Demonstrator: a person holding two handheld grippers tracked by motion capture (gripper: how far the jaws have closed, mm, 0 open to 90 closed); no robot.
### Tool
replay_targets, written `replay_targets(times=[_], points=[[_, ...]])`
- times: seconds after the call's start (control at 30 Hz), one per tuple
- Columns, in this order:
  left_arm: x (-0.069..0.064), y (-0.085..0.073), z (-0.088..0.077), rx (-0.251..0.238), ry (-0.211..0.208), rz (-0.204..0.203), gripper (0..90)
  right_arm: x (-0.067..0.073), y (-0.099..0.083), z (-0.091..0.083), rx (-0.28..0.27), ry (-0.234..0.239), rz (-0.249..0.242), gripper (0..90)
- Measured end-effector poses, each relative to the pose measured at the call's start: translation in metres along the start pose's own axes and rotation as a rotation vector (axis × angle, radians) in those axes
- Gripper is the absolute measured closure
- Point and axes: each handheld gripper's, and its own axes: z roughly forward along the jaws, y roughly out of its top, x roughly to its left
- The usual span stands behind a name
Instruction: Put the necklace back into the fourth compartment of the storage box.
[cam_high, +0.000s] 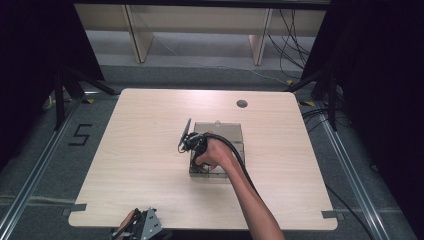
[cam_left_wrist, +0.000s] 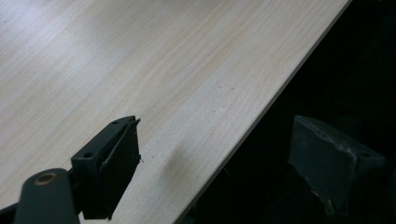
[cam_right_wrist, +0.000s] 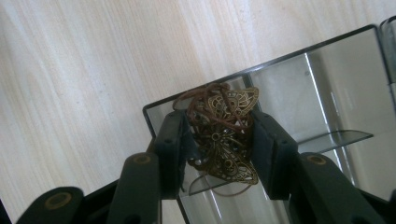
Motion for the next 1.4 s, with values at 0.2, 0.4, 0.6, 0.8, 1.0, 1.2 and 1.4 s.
replay_targets(times=[0.2, 0.4, 0.6, 0.8, 1.0, 1.2, 1.4], points=[[0.0, 0.0, 0.0, 0.002, 0.002, 0.003, 15.8, -0.004, -0.003, 0.006, 0.002, 0.015, 0.023, 59.1], [0.0, 0.0, 0.0, 0.001, 0.002, 0.001, 15.7, -0.006, -0.006, 0.01, 0.009, 0.023, 0.041, 59.1], [0.0, 0.0, 0.0, 0.002, 0.001, 0.003, 15.7, -0.008, -0.006, 0.014, 0.006, 0.037, 0.053, 58.9], [0.0, 0.0, 0.0, 0.002, 0.002, 0.003, 15.7, -0.007, -0.006, 0.013, 0.003, 0.054, 0.093, 53.3], [0.0, 0.0, 0.0, 0.003, 0.001, 0.004, 15.8, -0.011, -0.008, 0.002, -0.04, 0.04, 0.1, 52.6], [0.0, 0.0, 0.001, 0.003, -0.004, -0.001, 15.8, -0.014, -0.014, -0.007, -0.068, 0.016, 0.11, 52.5], [0.0, 0.0, 0.001, 0.005, -0.008, -0.002, 15.8, -0.016, -0.019, -0.011, -0.072, 0.018, 0.107, 52.5]])
